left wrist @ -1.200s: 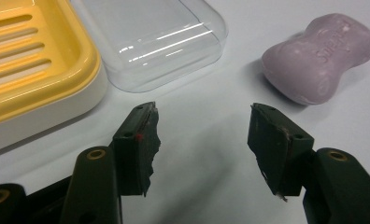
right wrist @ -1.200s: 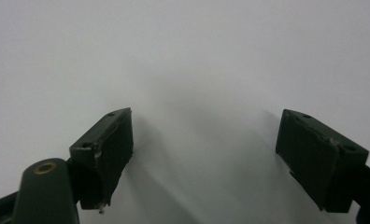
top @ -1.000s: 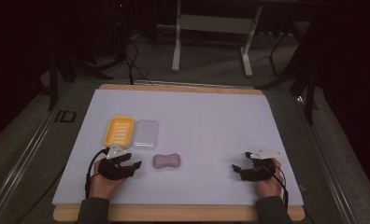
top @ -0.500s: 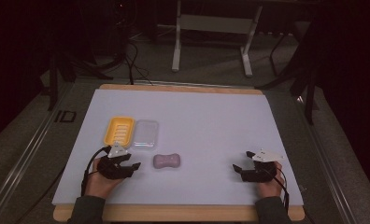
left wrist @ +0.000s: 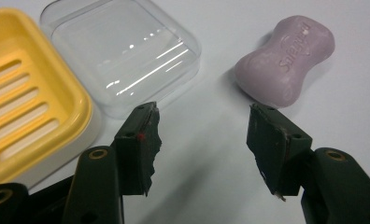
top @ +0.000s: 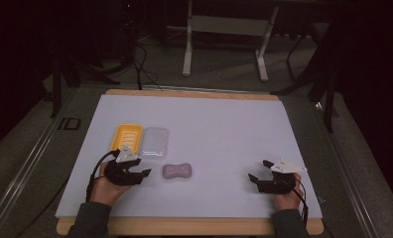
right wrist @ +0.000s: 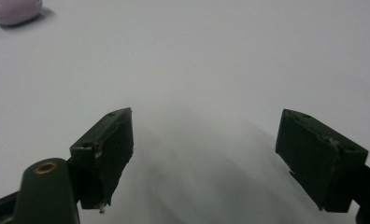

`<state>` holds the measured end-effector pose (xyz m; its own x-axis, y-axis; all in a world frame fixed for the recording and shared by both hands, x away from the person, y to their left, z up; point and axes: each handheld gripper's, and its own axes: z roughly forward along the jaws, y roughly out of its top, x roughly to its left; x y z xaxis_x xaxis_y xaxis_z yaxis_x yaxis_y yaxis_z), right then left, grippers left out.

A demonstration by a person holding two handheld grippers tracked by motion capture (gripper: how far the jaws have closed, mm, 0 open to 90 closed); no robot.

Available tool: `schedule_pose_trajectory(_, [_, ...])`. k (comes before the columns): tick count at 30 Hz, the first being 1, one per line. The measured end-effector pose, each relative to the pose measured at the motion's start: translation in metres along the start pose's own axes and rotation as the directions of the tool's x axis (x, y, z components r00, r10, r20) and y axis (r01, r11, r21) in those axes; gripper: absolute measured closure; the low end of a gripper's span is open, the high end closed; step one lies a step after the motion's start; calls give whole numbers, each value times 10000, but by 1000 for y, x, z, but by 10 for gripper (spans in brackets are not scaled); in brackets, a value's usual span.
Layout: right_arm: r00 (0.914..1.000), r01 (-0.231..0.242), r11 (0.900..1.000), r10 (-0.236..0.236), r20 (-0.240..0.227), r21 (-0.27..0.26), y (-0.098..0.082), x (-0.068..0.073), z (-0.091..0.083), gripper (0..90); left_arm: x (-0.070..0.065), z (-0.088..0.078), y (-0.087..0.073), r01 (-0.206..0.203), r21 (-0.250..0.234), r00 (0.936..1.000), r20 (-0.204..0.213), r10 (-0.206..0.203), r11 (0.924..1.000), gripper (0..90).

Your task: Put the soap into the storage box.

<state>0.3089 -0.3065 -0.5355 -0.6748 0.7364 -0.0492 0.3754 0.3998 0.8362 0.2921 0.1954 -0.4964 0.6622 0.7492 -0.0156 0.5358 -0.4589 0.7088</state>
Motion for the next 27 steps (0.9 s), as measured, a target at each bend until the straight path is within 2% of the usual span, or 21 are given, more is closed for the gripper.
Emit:
schedule_pose_trajectory(17, [10000, -62, 9999, 62, 35, -158, -1, 0, -2, 189, 2, -5, 28, -698, -32, 9971, 311, 699, 9976, 439])
schedule_pose_trajectory(21, [10000, -57, 9997, 57, 25, -246, -1, 0, -3, 189, 0, -3, 36, -949, -47, 9947, 390, 950, 9955, 435])
schedule_pose_trajectory(27, [9999, -100, 9992, 99, -17, -388, -2, -1, -4, 189, -3, 1, 46, -1384, 183, 9886, 618, 1371, 9902, 436])
